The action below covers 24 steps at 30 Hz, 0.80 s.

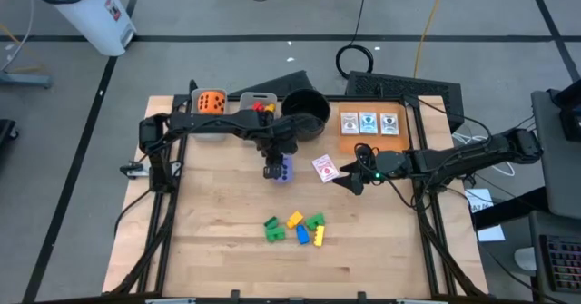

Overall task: Pick & Place Toys
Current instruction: Put the purple die into the left gray bin

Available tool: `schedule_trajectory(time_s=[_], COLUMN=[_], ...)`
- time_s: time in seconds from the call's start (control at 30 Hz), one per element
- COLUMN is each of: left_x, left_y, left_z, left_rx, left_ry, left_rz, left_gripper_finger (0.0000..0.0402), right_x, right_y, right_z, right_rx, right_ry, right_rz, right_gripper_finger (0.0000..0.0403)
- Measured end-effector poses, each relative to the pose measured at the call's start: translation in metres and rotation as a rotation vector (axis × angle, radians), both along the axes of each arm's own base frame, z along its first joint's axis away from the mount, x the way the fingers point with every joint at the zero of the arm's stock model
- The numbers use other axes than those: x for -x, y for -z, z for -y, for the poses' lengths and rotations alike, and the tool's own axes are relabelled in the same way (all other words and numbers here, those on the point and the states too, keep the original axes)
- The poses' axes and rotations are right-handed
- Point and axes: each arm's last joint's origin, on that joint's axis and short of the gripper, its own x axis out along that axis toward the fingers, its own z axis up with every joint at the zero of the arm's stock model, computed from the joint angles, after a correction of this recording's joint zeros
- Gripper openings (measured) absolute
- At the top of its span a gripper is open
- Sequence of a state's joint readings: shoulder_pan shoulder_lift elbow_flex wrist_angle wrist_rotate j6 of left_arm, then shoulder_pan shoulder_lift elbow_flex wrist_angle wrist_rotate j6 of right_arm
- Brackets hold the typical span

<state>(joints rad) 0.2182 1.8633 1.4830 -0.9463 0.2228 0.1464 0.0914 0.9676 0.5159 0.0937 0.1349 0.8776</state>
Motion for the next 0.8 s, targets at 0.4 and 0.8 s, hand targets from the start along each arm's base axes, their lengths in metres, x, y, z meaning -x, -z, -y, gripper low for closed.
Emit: schedule_trajectory(time_s=[0.4, 0.8], left_x=[0.011, 0.015], left_y=[-0.02, -0.025], left_z=[-0.011, -0.013], left_rx=[0.008, 0.015], left_ry=[-0.057, -0.089], left_rz=[0.051, 0.05], left_gripper_finger=[0.0001, 0.0003], right_x=[0.0, 0.0], right_y=[0.0, 0.0], right_z=[0.0, 0.0], right_rx=[0.0, 0.001], right_ry=[0.0, 0.001], right_rz=[0.001, 0.002], right_gripper_finger=[0.0375, 0.0375])
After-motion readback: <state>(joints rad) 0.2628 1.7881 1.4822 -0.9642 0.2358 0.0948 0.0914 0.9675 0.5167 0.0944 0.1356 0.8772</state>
